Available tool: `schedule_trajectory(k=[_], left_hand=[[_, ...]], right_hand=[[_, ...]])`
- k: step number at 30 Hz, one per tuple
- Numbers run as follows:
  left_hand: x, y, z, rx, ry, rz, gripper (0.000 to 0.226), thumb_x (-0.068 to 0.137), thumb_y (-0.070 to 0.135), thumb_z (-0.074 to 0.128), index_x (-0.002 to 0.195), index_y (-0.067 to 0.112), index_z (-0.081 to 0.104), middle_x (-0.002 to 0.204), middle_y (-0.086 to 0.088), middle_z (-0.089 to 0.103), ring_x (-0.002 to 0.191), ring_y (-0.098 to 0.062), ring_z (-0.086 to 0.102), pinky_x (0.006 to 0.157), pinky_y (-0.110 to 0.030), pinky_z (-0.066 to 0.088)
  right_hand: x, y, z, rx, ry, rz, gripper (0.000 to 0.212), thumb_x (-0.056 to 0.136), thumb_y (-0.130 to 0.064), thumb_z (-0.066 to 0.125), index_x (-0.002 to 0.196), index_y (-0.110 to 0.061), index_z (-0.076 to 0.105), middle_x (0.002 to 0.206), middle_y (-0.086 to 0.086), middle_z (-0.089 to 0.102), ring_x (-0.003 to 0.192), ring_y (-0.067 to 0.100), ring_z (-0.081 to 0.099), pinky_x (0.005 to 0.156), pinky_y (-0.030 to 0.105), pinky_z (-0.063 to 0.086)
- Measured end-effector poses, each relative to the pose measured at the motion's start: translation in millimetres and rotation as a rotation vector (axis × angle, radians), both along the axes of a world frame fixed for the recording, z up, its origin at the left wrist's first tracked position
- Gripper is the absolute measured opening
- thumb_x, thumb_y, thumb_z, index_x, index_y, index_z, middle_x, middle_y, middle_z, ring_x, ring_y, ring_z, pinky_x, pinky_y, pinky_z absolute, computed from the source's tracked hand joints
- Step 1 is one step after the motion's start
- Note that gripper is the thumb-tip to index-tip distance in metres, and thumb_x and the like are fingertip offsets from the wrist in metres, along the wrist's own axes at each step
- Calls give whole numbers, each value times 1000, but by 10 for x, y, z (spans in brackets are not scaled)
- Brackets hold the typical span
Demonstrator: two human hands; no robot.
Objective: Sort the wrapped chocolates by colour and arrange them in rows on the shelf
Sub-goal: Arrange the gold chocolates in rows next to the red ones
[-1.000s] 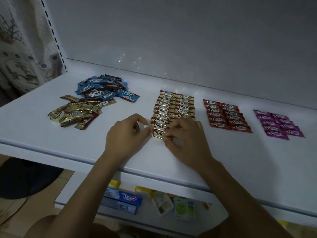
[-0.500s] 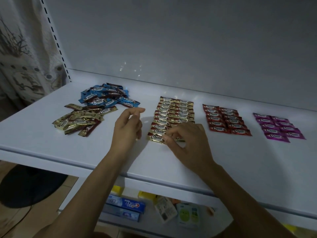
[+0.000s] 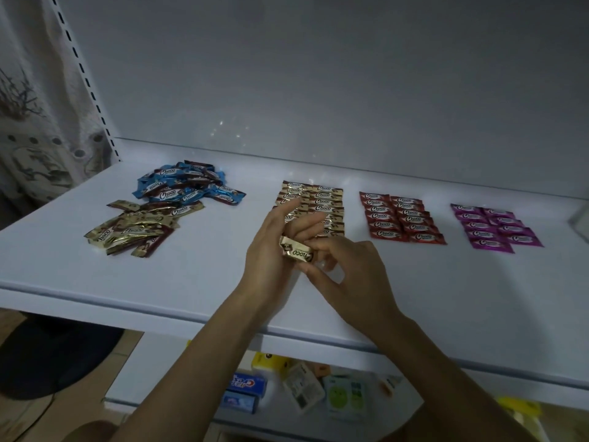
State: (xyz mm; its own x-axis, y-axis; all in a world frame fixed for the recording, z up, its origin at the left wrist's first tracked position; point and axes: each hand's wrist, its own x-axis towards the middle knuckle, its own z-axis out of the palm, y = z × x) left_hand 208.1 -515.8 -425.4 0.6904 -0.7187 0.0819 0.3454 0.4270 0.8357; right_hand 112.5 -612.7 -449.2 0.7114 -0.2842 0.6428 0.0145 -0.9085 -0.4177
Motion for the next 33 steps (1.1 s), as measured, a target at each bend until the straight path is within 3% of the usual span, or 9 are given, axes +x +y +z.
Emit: schedule_trajectory(k=[2, 4, 8, 12, 16, 22, 25, 29, 33], left_hand=[[78, 80, -102, 208, -406, 105, 28, 98, 37, 40, 117, 25, 56, 109, -3, 71, 101, -13, 68, 83, -27, 55], [148, 156, -169, 304, -626, 57, 31, 89, 37, 52, 116, 23, 59, 106, 1, 71, 98, -10, 68, 81, -23, 54], [142, 226, -220, 331, -587, -40, 34, 90, 26, 53, 111, 2, 64, 92, -5, 74, 84, -12, 70, 71, -20, 53], [162, 243, -233, 306, -542, -41, 21, 95, 4, 52, 102, -10, 64, 80, -4, 73, 72, -8, 67, 64, -16, 50], [195, 271, -265, 295, -498, 9, 15, 89, -5, 57, 103, -11, 62, 79, -20, 71, 67, -13, 67, 61, -17, 51], [195, 287, -249, 250, -418, 45, 22, 91, -3, 56, 112, 0, 61, 77, -5, 75, 63, -11, 68, 60, -17, 52], [207, 283, -257, 246, -402, 58, 15, 90, -2, 57, 104, -1, 62, 79, -9, 75, 65, -14, 70, 59, -18, 53], [211, 278, -290, 275, -471, 4, 1, 90, -5, 58, 90, -4, 57, 72, -8, 73, 64, -15, 68, 61, -20, 53], [251, 283, -346, 322, -671, -7, 13, 87, 12, 67, 90, -1, 66, 79, -17, 70, 75, -29, 64, 66, -27, 49]], right_hand=[[-31, -104, -7, -1, -17, -42, 22, 83, -33, 67, 100, -19, 66, 87, -11, 63, 73, 5, 56, 69, 34, 46], [-37, -214, -15, -14, -52, -80, 20, 80, -26, 69, 97, -16, 65, 87, -9, 61, 75, 6, 53, 68, 34, 45], [-24, -261, -111, -148, -68, -101, 9, 76, -7, 66, 80, -11, 59, 84, 2, 60, 75, 16, 53, 62, 39, 46], [-8, -231, -146, -148, -38, -28, 7, 79, -6, 63, 84, -10, 59, 91, 6, 59, 74, 23, 57, 58, 35, 50], [-30, -217, -140, 53, 0, -4, 27, 76, -15, 63, 104, -15, 63, 102, -4, 62, 82, 11, 57, 66, 37, 52], [-69, -207, -85, 191, -61, 96, 37, 89, -29, 45, 119, -17, 62, 95, -12, 65, 79, 5, 60, 69, 24, 48], [-54, -187, -63, 187, -32, 56, 25, 89, -38, 50, 102, -22, 65, 84, -27, 59, 78, -7, 57, 69, 11, 42], [-49, -222, -38, 463, -70, 127, 10, 92, -21, 56, 83, -21, 61, 71, -17, 63, 70, 1, 60, 66, 11, 44], [-49, -196, 26, 697, -102, 251, 12, 91, -4, 57, 83, -10, 64, 67, -10, 65, 61, 5, 59, 62, 13, 45]])
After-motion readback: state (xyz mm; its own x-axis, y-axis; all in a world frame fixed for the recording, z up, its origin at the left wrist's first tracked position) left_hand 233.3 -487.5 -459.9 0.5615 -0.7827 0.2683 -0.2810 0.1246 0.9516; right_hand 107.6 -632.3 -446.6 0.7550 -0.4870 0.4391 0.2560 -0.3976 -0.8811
